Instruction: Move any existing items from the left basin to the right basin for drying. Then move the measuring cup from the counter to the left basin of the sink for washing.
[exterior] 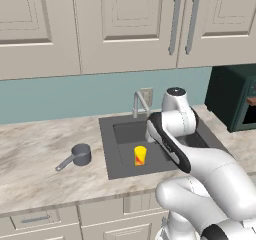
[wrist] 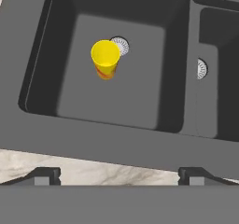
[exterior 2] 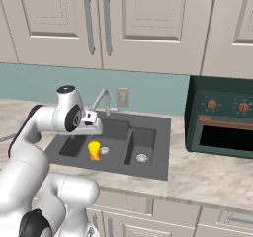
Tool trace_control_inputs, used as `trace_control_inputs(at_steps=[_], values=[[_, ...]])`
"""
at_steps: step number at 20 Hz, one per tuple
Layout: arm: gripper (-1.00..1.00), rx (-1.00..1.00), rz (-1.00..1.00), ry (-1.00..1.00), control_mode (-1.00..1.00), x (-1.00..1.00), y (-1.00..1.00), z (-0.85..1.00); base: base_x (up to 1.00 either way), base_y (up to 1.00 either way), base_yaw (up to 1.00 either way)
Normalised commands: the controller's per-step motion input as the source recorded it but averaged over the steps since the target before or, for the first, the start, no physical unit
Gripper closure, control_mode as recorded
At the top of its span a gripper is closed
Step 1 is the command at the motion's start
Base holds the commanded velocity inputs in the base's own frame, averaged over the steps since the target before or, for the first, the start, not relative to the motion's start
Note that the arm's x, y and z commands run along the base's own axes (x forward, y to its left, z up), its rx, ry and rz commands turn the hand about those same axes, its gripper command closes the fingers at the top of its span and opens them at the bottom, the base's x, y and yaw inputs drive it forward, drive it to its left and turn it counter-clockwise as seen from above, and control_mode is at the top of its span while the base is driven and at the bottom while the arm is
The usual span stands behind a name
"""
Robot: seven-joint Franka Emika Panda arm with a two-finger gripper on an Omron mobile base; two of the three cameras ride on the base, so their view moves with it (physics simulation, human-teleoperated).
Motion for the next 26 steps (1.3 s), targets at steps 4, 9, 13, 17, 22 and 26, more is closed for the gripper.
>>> trace_control_inputs(at_steps=[4, 9, 13, 17, 22, 26], values=[[-1.0, 0.0, 0.0, 0.03, -1.0, 0.0, 0.0, -0.14, 0.0, 0.0, 0.0], [-1.0, 0.0, 0.0, 0.01, -1.0, 0.0, 0.0, -0.16, 0.0, 0.0, 0.0], [-1.0, 0.0, 0.0, 0.0, -1.0, 0.0, 0.0, -0.16, 0.0, 0.0, 0.0], [-1.0, 0.0, 0.0, 0.0, -1.0, 0.02, 0.0, -0.14, 0.0, 0.0, 0.0], [-1.0, 0.0, 0.0, 0.0, -1.0, 0.04, 0.0, -0.13, 0.0, 0.0, 0.0], [-1.0, 0.0, 0.0, 0.0, -1.0, 0.1, 0.0, -0.16, 0.0, 0.0, 0.0]])
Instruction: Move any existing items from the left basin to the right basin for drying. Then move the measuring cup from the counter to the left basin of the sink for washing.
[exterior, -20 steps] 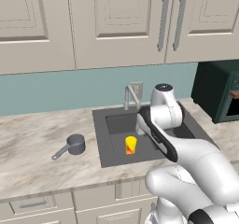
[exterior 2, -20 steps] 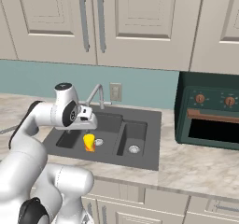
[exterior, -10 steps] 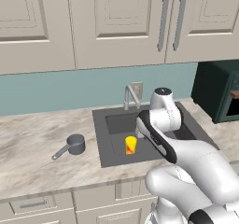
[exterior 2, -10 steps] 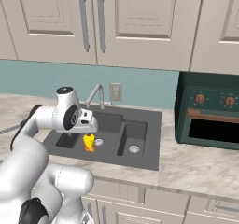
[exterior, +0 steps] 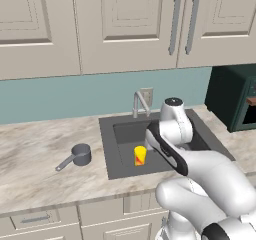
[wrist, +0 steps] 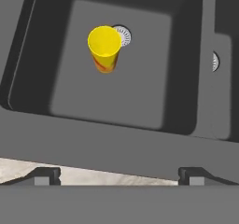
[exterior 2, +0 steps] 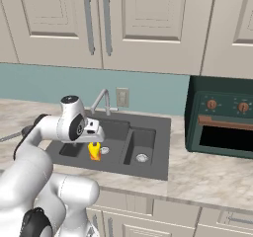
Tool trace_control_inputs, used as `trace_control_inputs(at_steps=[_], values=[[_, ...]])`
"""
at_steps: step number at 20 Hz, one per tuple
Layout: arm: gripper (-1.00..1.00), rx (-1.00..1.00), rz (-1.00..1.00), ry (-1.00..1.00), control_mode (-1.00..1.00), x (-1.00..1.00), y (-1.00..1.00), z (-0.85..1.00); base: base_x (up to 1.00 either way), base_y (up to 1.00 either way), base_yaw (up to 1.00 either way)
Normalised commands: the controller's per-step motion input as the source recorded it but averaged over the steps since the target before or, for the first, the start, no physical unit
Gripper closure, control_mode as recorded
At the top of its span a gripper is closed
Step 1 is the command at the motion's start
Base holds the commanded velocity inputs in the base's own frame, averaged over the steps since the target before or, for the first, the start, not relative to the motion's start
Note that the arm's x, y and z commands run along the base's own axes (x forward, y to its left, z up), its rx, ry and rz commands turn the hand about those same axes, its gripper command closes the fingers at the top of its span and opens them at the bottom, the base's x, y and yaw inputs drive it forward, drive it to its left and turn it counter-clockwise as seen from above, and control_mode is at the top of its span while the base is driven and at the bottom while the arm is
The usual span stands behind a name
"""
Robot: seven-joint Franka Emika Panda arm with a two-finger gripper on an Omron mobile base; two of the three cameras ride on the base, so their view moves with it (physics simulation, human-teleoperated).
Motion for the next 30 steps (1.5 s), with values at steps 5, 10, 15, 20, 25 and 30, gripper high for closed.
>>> trace_control_inputs(at_steps=[5, 10, 15, 20, 25, 30], values=[[-1.0, 0.0, 0.0, 0.0, -1.0, 0.17, 0.0, -0.17, 0.0, 0.0, 0.0], [-1.0, 0.0, -0.01, 0.0, -1.0, 0.2, 0.0, -0.15, 0.0, 0.0, 0.0], [-1.0, 0.0, -0.01, 0.0, -1.0, 0.15, 0.0, -0.11, 0.0, 0.0, 0.0], [-1.0, 0.0, -0.02, 0.0, -1.0, 0.11, 0.0, -0.04, 0.0, 0.0, 0.0], [-1.0, 0.0, -0.02, 0.01, -1.0, 0.02, 0.0, 0.0, 0.0, 0.0, 0.0], [-1.0, 0.0, -0.02, 0.02, -1.0, 0.01, 0.01, -0.04, 0.0, 0.0, 0.0]])
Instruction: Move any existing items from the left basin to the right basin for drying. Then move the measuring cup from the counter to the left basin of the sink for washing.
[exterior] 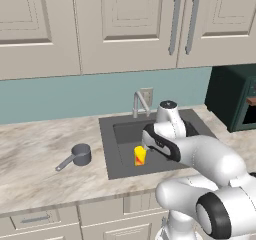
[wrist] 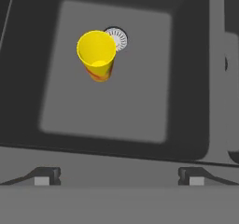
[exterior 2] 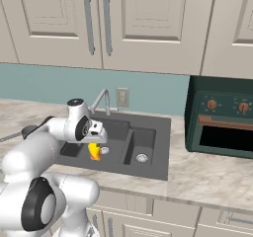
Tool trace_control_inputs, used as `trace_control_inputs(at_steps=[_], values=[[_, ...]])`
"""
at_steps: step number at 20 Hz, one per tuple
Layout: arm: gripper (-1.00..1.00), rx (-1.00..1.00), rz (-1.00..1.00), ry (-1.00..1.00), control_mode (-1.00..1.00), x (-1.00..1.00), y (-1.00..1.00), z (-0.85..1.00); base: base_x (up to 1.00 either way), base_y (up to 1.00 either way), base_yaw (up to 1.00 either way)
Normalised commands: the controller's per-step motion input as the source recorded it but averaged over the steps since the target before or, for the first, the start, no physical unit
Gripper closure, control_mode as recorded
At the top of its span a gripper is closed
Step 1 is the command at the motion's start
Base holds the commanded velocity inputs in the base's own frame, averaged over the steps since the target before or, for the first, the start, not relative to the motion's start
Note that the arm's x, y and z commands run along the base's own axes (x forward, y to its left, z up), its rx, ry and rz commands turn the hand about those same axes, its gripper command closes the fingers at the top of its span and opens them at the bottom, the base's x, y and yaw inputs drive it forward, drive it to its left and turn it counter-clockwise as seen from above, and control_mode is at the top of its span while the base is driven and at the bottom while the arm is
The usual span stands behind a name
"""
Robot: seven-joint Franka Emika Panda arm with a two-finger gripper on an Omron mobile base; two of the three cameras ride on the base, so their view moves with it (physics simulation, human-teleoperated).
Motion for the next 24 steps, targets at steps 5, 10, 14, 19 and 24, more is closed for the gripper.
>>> trace_control_inputs(at_steps=[5, 10, 14, 19, 24], values=[[-1.0, 0.0, -0.01, 0.01, -1.0, 0.0, 0.04, -0.07, 0.0, 0.0, 0.0], [-1.0, 0.0, -0.01, 0.0, -1.0, 0.0, 0.1, -0.05, 0.0, 0.0, 0.0], [-1.0, 0.0, -0.01, 0.0, -1.0, 0.0, 0.09, -0.03, 0.0, 0.0, 0.0], [-1.0, 0.0, -0.01, 0.0, -1.0, 0.0, 0.02, 0.0, 0.0, 0.0, 0.0], [-1.0, 0.0, -0.01, 0.0, -1.0, 0.02, 0.0, -0.02, 0.0, 0.0, 0.0]])
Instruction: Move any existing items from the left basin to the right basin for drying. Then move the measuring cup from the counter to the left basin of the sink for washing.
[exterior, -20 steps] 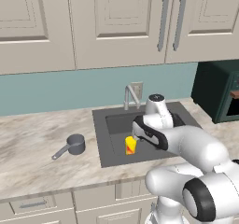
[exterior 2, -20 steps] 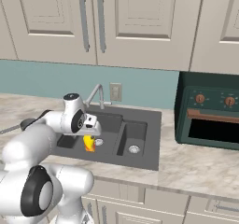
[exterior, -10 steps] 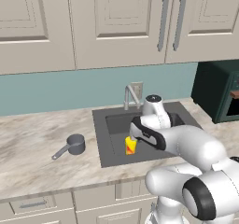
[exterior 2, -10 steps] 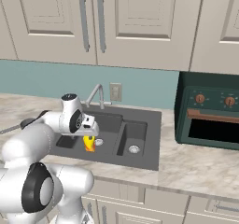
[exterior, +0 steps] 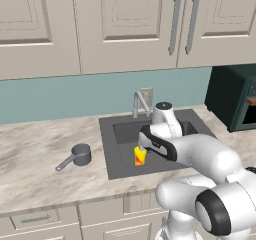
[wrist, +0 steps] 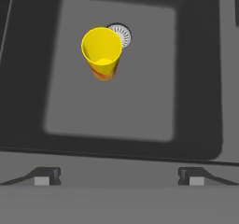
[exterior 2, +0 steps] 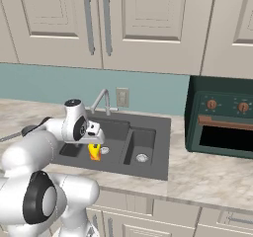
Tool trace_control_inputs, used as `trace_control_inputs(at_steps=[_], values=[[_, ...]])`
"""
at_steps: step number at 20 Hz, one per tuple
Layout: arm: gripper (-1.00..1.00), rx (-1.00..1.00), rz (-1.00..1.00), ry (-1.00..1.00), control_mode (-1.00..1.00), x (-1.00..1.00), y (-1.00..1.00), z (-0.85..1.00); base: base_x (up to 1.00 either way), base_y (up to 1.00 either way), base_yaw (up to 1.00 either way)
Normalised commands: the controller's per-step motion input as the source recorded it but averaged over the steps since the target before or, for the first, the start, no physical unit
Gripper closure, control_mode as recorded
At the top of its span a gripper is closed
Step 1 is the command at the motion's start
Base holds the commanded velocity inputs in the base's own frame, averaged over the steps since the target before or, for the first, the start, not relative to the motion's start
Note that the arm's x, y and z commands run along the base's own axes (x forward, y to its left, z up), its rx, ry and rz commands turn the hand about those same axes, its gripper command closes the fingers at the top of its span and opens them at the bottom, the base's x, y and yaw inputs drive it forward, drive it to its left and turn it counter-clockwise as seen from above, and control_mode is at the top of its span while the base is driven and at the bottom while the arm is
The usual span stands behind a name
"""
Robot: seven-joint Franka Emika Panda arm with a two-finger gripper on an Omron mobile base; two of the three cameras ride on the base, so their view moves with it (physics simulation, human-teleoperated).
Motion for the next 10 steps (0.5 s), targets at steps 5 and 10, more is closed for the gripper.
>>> trace_control_inputs(at_steps=[5, 10], values=[[-1.0, 0.0, -0.02, 0.0, -1.0, 0.11, 0.0, -0.08, 0.0, 0.0, 0.0], [-1.0, 0.0, -0.02, 0.0, -1.0, 0.12, 0.0, -0.07, 0.0, 0.0, 0.0]])
